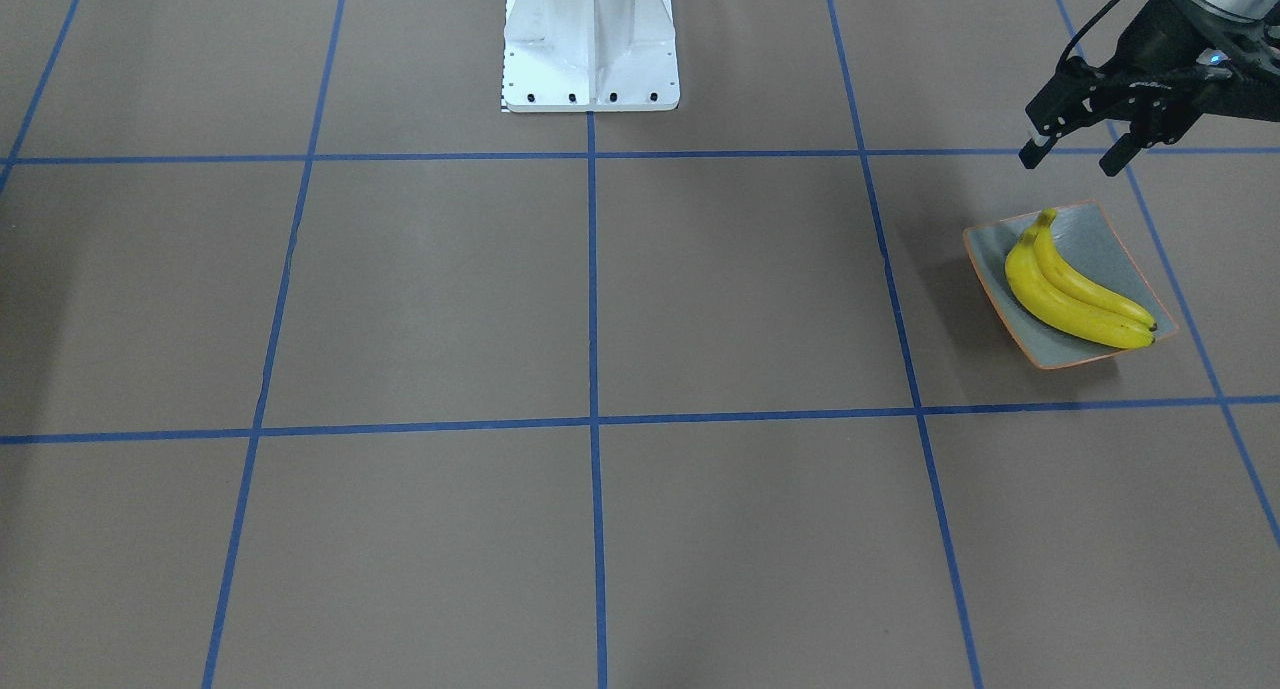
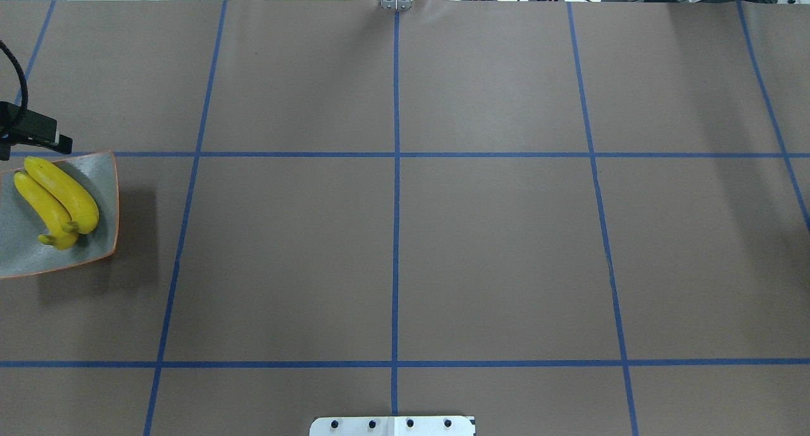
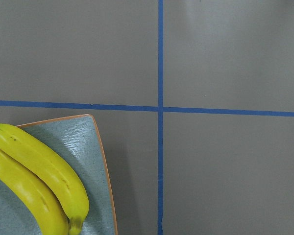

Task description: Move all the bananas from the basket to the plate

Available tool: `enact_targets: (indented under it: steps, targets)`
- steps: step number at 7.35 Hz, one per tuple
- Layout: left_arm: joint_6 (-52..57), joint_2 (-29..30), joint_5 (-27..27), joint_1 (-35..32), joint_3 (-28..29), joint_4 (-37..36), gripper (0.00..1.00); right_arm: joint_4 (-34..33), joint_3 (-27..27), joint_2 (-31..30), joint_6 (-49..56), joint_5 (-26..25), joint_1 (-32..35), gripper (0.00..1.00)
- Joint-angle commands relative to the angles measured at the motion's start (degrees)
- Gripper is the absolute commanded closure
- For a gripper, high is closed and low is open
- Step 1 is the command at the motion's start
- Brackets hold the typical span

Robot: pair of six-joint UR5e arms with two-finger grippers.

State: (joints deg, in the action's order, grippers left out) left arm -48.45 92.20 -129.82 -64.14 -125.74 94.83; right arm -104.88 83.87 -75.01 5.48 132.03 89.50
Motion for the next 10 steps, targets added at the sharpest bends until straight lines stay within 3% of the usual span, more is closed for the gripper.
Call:
enact_targets:
  steps: [1, 4, 7, 10]
  targets:
    - [-2.7, 1.9, 0.0, 0.2, 0.6, 0.0, 0.00, -0.3, 8.8, 0.3, -16.4, 1.5, -6.0, 1.00]
    - [-10.8, 6.8, 0.0, 0.2, 2.9, 0.0, 0.00, 0.0, 16.2, 3.5, -39.0, 3.2, -15.0, 1.00]
    - [-24.8, 14.9, 0.1, 2.7, 7.0, -0.2, 0.00, 1.4, 18.5, 10.4, -62.9, 3.2, -23.3, 1.00]
    - [-40.7, 24.5, 2.6, 10.3, 10.7, -0.4, 0.00, 9.7, 18.4, 13.3, -79.1, 1.1, -30.0, 1.00]
